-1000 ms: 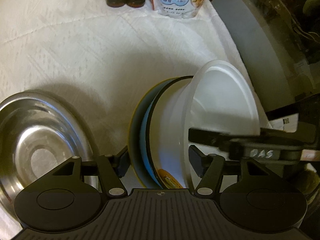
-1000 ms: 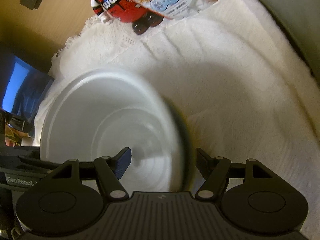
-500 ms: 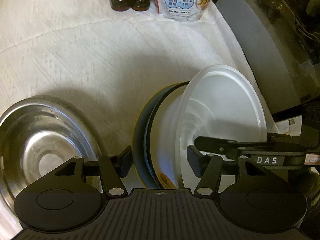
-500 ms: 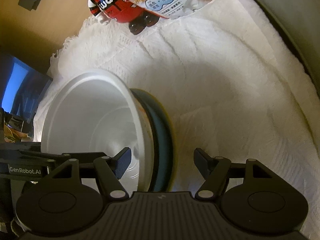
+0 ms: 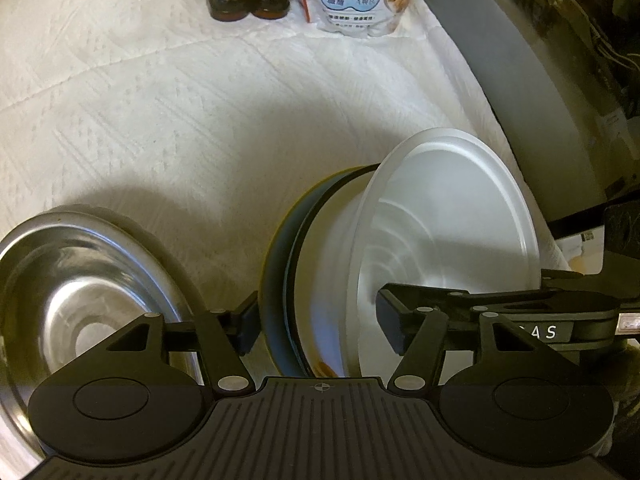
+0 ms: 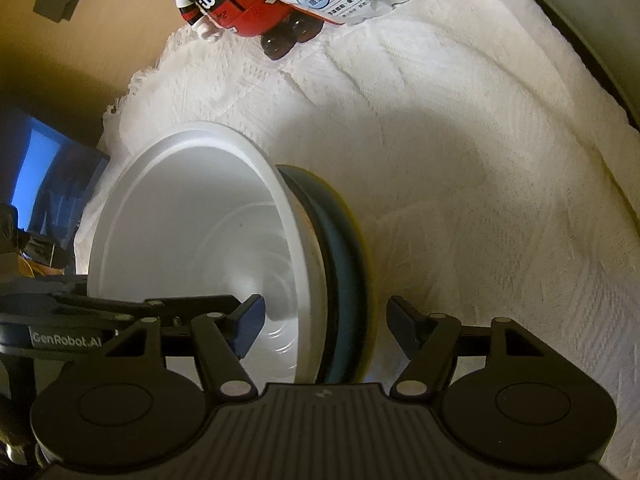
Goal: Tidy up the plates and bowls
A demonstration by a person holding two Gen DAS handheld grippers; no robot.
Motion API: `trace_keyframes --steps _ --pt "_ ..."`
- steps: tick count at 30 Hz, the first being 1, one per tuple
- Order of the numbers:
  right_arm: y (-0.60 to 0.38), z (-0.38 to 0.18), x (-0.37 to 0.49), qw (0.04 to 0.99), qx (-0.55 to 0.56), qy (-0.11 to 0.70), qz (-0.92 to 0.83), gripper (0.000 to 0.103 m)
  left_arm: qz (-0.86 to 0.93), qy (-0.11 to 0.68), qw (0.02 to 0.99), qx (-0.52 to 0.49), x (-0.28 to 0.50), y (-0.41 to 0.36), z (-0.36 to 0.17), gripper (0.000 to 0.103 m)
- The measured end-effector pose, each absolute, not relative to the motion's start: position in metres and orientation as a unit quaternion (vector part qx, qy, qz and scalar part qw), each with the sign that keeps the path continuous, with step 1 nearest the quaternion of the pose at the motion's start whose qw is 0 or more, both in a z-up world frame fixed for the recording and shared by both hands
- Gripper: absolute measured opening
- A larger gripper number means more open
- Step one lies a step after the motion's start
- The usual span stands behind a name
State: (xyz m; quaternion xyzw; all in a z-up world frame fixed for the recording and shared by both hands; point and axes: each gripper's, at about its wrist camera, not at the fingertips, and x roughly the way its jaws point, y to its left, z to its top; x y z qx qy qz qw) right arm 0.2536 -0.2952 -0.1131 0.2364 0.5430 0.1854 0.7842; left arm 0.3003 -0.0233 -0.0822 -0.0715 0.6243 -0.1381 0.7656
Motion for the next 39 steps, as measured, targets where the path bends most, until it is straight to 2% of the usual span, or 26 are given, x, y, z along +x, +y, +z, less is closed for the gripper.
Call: trace_keyframes --steps 36,39 --pt "-0.2958 -0.1142 0.2568 0.768 0.247 0.559 0.194 0.067 -0.141 0.631 0.755 -0.105 0.3093 -0.0174 -0.0873 0.067" --pt "-0.2941 -0.1129 0.2583 0.764 0.248 0.563 0.196 0.063 -0.145 0.634 0.752 -0.106 0.3101 -0.0170 -0.0873 0.066"
